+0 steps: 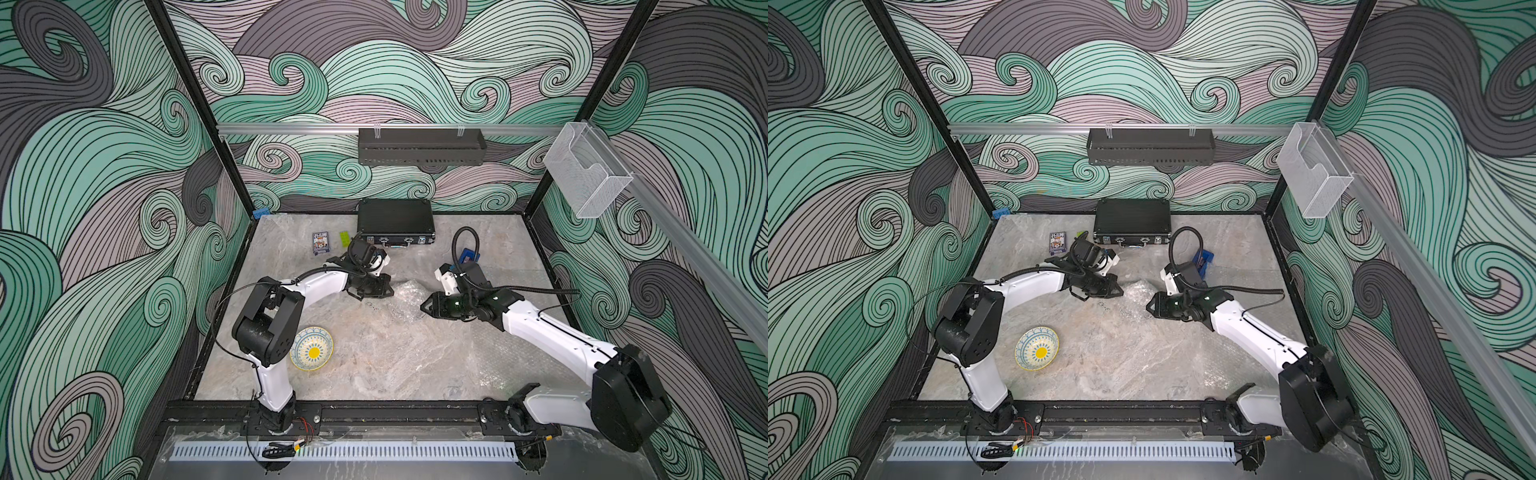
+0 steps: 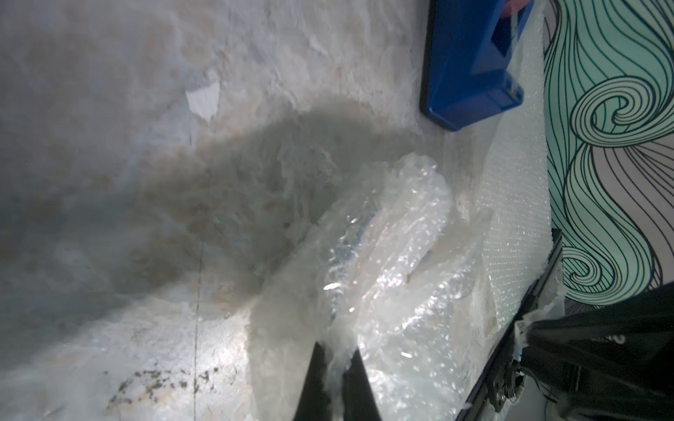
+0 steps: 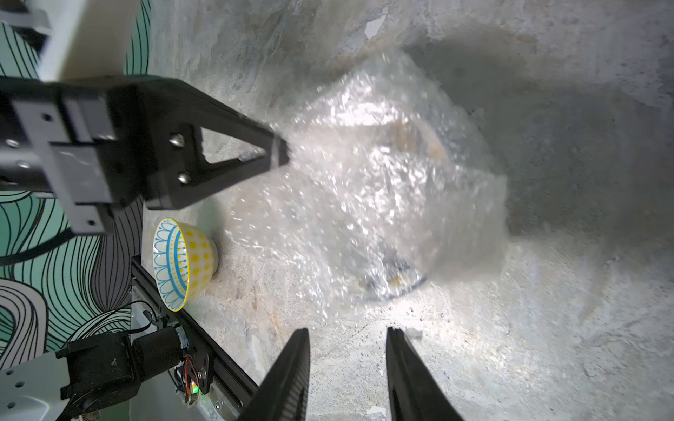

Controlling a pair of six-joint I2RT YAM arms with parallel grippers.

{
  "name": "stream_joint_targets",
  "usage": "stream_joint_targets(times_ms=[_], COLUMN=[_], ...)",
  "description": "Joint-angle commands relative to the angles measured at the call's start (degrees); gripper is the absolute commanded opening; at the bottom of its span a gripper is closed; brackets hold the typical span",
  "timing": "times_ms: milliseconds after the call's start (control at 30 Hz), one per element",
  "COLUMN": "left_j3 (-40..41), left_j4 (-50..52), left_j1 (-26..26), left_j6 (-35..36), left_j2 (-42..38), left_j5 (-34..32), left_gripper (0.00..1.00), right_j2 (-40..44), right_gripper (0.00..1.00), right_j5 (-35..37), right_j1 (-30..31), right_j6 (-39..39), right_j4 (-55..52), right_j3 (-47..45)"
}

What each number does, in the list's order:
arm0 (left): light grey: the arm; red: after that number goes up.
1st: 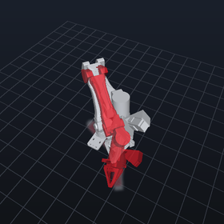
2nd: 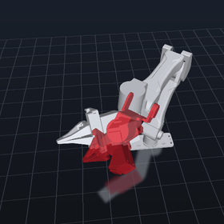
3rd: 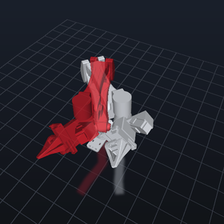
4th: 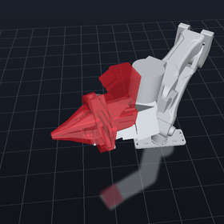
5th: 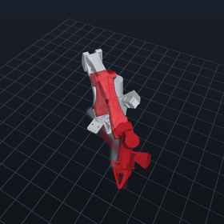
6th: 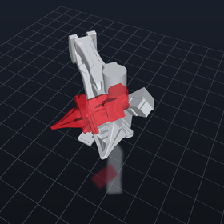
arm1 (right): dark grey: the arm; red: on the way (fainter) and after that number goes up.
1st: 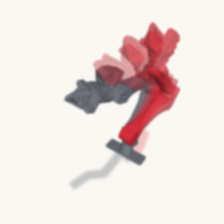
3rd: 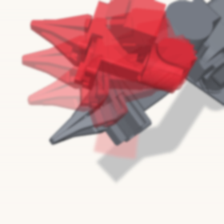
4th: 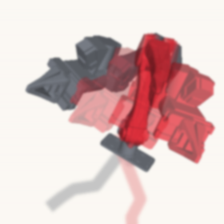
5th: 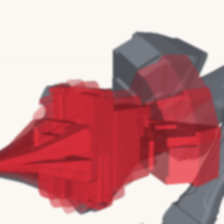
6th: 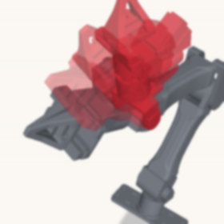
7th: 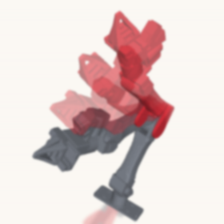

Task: Wrap bowls in bubble wrap
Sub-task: Move the bubble-wrapped bowl to the center of the board.

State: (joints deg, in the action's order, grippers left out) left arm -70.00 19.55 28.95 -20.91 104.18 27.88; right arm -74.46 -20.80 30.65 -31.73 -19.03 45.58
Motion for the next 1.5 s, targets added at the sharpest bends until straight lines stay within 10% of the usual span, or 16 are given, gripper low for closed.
stream_joint_targets(times_ms=[0,633,833,1067,1467], left_j3=[-5.14,-19.59,-18.88,-13.73,0.93], left_j4=[-0.22,-0.18,1.48,3.58,4.07], left_j1=[-2.07,-10.25,-10.33,-11.45,-13.74], left_j6=[-1.69,-7.44,-7.05,-8.71,-13.16], left_j2=[3.63,15.65,14.85,5.91,-17.71], left_j5=[-2.38,-1.92,-2.09,-9.77,-13.88], left_gripper=[0.0,0.01,0.16,0.53,0.65], right_j2=[1.45,3.18,3.73,10.47,12.8], right_gripper=[0.4,0.4,0.4,0.5,0.64], right_j5=[0.66,1.0,1.21,11.52,31.69], right_j1=[-0.51,-1.39,-1.48,-4.21,-13.45], right_j6=[0.12,0.03,0.23,2.12,-3.95], right_j4=[1.07,4.07,3.13,-5.65,-15.34], right_j3=[-1.55,-7.44,-6.9,-6.85,-10.71])
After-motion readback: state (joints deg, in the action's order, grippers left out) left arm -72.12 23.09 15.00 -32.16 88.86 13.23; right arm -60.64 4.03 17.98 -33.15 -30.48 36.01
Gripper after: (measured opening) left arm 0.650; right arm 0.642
